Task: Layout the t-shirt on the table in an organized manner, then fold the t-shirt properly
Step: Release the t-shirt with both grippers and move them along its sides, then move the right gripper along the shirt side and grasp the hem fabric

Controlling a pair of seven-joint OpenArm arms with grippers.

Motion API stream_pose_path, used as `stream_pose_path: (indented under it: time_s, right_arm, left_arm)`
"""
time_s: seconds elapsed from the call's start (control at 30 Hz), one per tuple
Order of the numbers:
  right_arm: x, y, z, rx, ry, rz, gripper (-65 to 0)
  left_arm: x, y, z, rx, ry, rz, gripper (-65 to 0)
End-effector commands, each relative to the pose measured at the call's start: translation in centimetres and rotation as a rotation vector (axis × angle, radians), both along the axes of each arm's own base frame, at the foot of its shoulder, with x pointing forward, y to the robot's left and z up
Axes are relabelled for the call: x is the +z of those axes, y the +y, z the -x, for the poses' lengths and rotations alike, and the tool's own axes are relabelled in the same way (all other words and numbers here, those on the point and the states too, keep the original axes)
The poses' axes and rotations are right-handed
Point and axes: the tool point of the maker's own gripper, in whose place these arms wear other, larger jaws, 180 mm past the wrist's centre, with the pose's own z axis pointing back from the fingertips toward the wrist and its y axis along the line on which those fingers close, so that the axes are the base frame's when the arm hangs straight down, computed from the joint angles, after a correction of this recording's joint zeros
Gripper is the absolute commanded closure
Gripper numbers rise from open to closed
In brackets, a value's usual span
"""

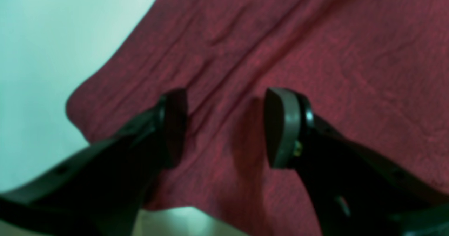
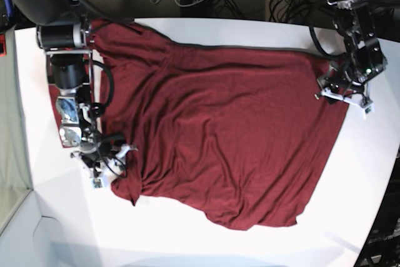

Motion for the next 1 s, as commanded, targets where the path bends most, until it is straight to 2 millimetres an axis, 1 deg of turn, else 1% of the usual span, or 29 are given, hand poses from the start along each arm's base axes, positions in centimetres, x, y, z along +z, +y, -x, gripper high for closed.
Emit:
stream_pose_path:
  time_s: [0.0,0.13,0.17,0.23,0.3,0.37,0.4,0.47,0.53,0.63,0.77,0.8,0.87,0.97]
  right_arm:
    - [0.7,-0.3,-0.4,0.001,-0.011,0.005,-22.0]
    - [0.4,-0.3,-0.2,0.002,0.003,0.007,-0.9]
    - [0.3,-0.3,-0.1,0.003,0.006,0.008,0.0]
    - [-0.3,-0.4,0.5,0.004,0.036,0.014,0.0]
    - [0.7,-0.7,0.6,0.009,0.013,0.030,0.0]
    - [1.4,-1.5,1.7,0.020,-0.004,0.066,0.0]
    - [2.6,-1.3,2.2,0.036,-0.038,0.082,0.0]
    - [4.1,-0.5,3.5,0.065,-0.083,0.103,0.0]
    - [6.3,0.1,4.7,0.095,-0.143,0.131,0.0]
    - [9.0,1.3,7.0,0.127,-0.205,0.153,0.0]
    - [12.6,-0.5,10.2,0.065,-0.271,0.180,0.0]
    - [13.2,-0.6,11.1,0.056,-0.285,0.181,0.0]
    - [14.0,-1.3,12.5,0.035,-0.303,0.191,0.0]
    - [13.8,-2.7,14.7,-0.002,-0.281,0.211,0.0]
  left_arm:
    - [0.7,0.5,-0.5,0.004,-0.015,-0.008,-34.1]
    - [0.6,0.5,-0.5,0.004,-0.015,-0.009,-34.1]
    - [0.6,0.5,-0.5,0.004,-0.015,-0.009,-34.1]
    - [0.6,0.5,-0.5,0.004,-0.015,-0.009,-34.1]
    - [0.7,0.5,-0.5,0.004,-0.017,-0.009,-34.1]
    - [0.7,0.5,-0.6,0.004,-0.018,-0.009,-34.1]
    - [0.7,0.5,-0.6,0.004,-0.018,-0.009,-34.1]
    - [0.7,0.5,-0.6,0.004,-0.018,-0.009,-34.1]
    - [0.8,0.5,-0.7,0.004,-0.020,-0.008,-34.1]
    - [0.8,0.5,-0.7,0.004,-0.020,-0.008,-34.1]
    - [0.8,0.5,-0.7,0.004,-0.020,-0.008,-34.1]
    - [0.8,0.5,-0.7,0.004,-0.020,-0.008,-34.1]
    - [0.8,0.5,-0.7,0.004,-0.020,-0.008,-34.1]
    - [0.8,0.5,-0.7,0.004,-0.021,-0.008,-34.1]
